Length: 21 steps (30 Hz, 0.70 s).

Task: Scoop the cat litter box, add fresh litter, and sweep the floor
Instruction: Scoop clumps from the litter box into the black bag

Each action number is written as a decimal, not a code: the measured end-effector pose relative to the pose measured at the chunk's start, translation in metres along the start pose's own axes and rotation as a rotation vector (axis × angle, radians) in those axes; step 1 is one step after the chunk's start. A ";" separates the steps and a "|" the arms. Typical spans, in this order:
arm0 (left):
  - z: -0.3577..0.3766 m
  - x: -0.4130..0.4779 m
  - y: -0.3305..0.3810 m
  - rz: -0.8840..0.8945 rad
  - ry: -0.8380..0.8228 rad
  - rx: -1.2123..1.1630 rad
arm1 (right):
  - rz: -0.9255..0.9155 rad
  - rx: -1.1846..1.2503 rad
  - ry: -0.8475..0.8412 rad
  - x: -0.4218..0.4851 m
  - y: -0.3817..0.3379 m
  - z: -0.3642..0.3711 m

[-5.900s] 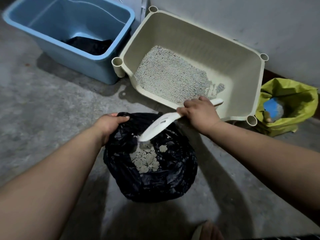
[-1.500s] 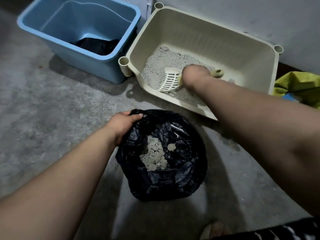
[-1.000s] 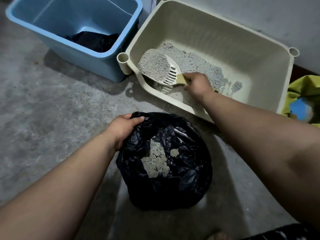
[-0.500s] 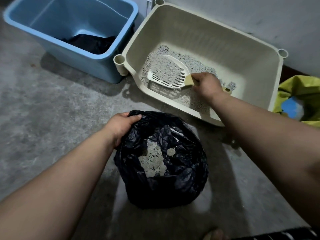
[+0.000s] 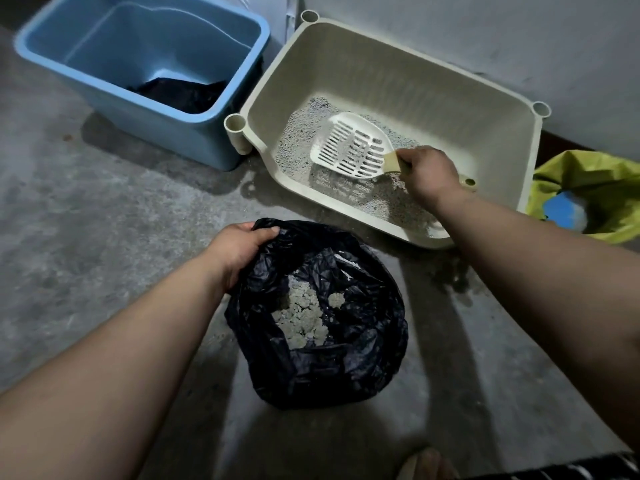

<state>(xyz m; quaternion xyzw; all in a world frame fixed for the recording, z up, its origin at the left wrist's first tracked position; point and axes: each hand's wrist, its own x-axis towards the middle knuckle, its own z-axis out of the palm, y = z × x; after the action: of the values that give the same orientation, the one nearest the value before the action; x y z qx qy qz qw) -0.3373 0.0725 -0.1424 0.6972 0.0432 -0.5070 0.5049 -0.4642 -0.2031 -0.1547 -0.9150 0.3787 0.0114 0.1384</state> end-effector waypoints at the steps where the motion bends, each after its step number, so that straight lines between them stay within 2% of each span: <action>1: 0.000 0.000 0.000 0.000 -0.001 0.002 | -0.009 -0.012 -0.004 -0.002 0.001 -0.001; 8: 0.000 0.001 -0.001 0.009 -0.010 0.000 | 0.012 -0.052 -0.031 -0.007 0.003 -0.006; 16: -0.001 0.003 -0.001 0.006 -0.009 -0.016 | 0.225 -0.219 -0.084 0.011 -0.013 -0.028; 21: -0.003 0.008 -0.005 -0.013 -0.012 -0.034 | 0.187 -0.265 -0.122 0.047 -0.049 -0.038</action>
<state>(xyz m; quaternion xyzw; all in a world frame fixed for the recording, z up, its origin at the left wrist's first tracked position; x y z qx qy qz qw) -0.3339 0.0738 -0.1515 0.6851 0.0535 -0.5138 0.5136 -0.3997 -0.2129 -0.1126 -0.8837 0.4482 0.1293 0.0376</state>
